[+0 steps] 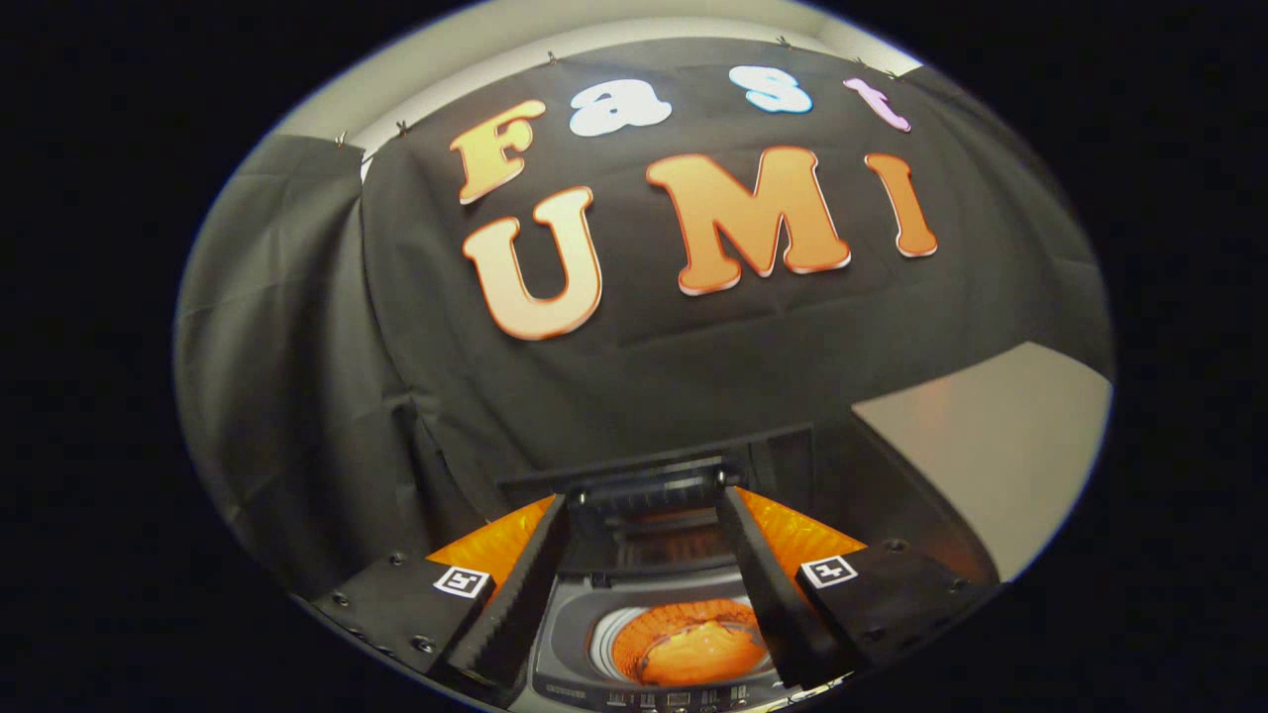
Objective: Put the clothes into the washing machine and then close the washing machine lid.
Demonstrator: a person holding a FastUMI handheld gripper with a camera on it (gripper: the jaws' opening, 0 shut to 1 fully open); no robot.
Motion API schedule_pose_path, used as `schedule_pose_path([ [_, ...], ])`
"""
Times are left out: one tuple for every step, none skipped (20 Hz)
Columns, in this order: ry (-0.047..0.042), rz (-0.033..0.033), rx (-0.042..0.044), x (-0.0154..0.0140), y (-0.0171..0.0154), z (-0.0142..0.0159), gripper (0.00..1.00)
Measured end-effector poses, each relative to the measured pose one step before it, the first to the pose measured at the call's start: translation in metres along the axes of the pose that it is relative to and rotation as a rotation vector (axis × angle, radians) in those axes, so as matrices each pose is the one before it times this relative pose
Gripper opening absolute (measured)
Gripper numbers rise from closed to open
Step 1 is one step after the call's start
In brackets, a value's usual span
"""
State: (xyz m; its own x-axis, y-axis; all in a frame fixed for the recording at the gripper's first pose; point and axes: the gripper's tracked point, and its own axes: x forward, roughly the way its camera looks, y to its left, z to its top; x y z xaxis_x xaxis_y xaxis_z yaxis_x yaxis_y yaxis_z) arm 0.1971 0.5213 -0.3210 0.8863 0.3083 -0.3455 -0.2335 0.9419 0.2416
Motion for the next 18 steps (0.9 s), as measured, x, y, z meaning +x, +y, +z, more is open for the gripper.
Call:
schedule_pose_path([
  [-0.02866,0.00905,-0.00901,0.00373,0.00099,0.01720,0.98],
  [-0.01809,0.00478,-0.01787,0.00649,-0.00001,0.01307,0.98],
  [-0.02206,0.00148,-0.01920,0.00164,-0.00103,0.01501,0.98],
  [-0.01867,-0.00084,-0.01615,0.00507,-0.00046,0.01545,0.98],
  [-0.01552,0.00241,-0.01643,0.00979,-0.00121,0.01009,0.98],
  [-0.01207,-0.00198,-0.01648,0.01272,-0.00043,0.00521,0.98],
  [0.00818,-0.00208,-0.02155,0.01463,-0.00013,0.00249,0.98],
  [0.02047,0.00533,-0.02318,0.01601,0.00008,-0.00387,0.98],
  [0.02345,0.00048,-0.01287,0.01304,-0.00044,-0.00745,0.98],
  [0.01794,0.00879,-0.00873,0.01406,0.00022,-0.00749,0.98],
  [0.01427,0.00631,-0.00972,0.01472,0.00200,-0.00517,0.98],
  [0.02617,-0.00139,-0.01038,0.01437,-0.00253,-0.00936,0.98],
  [0.02741,-0.00382,-0.01307,0.01075,-0.00156,-0.00787,0.98],
  [0.02802,0.00143,-0.00290,0.01315,-0.00110,-0.00836,0.98],
  [0.02823,0.00834,0.00809,0.01193,0.00138,-0.00901,0.98],
  [0.02170,0.00651,0.01545,0.00868,-0.00029,-0.00626,0.99],
  [0.01494,0.00050,0.01325,0.00898,-0.00026,-0.00461,0.99],
  [0.01805,-0.00794,0.00779,0.00819,-0.00193,-0.00415,0.99],
])
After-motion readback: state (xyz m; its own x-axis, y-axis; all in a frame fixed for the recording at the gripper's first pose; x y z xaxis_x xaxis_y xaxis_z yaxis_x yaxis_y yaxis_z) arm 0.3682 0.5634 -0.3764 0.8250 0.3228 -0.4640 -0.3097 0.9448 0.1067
